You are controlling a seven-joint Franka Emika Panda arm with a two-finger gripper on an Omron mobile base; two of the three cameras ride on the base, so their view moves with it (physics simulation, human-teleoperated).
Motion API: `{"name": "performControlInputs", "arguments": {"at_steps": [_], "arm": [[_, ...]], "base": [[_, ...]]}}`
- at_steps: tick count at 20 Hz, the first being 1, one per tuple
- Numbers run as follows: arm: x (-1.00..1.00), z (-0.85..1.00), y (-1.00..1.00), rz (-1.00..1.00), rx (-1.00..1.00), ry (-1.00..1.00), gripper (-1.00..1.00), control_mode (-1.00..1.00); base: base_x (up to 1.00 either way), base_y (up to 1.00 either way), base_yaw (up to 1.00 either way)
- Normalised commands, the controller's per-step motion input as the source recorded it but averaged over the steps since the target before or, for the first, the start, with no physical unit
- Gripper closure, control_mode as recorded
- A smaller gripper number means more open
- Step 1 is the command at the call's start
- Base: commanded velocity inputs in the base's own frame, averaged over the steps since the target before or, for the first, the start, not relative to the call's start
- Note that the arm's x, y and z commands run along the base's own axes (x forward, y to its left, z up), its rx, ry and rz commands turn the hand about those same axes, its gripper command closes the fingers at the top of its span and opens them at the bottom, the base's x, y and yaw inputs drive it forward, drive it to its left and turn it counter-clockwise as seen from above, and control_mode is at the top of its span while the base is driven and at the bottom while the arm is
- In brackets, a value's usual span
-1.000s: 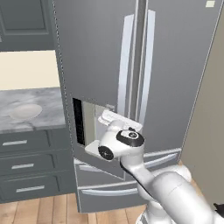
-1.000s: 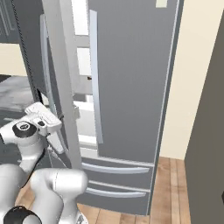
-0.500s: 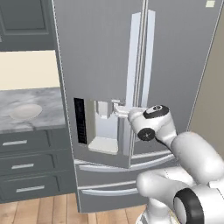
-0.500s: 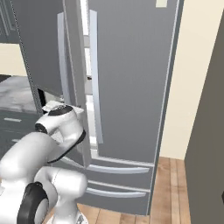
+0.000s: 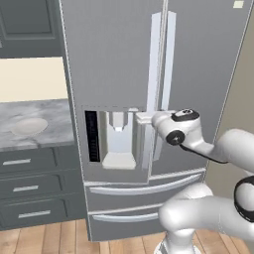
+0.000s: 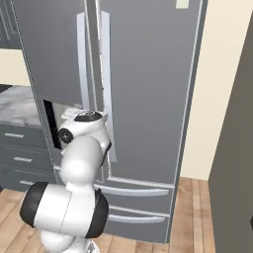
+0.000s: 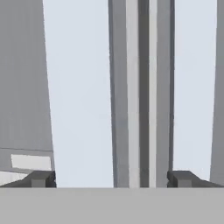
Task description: Place the fish on the counter behind the older fish on the same shelf of the fridge to maintain FIFO order. Close the fridge door when finished.
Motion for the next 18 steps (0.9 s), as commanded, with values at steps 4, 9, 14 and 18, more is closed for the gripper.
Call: {"name": "performControlInputs", "arguments": {"at_steps": [4,9,14,18], "arm": [[0.31,0.0,0.13,-0.43,-0.14,0.0,-1.0,-1.0],[0.65,0.0,0.28,-0.5,-0.17,0.01,-1.0,-1.0],[0.84,0.0,0.24,-0.46,-0.18,0.0,-1.0,-1.0],[0.55,0.0,-0.16,-0.19,-0.09,-0.08,-1.0,-1.0]], "base": [[0.0,0.0,0.0],[0.0,0.0,0.0],[0.0,0.0,0.0],[0.0,0.0,0.0]]}}
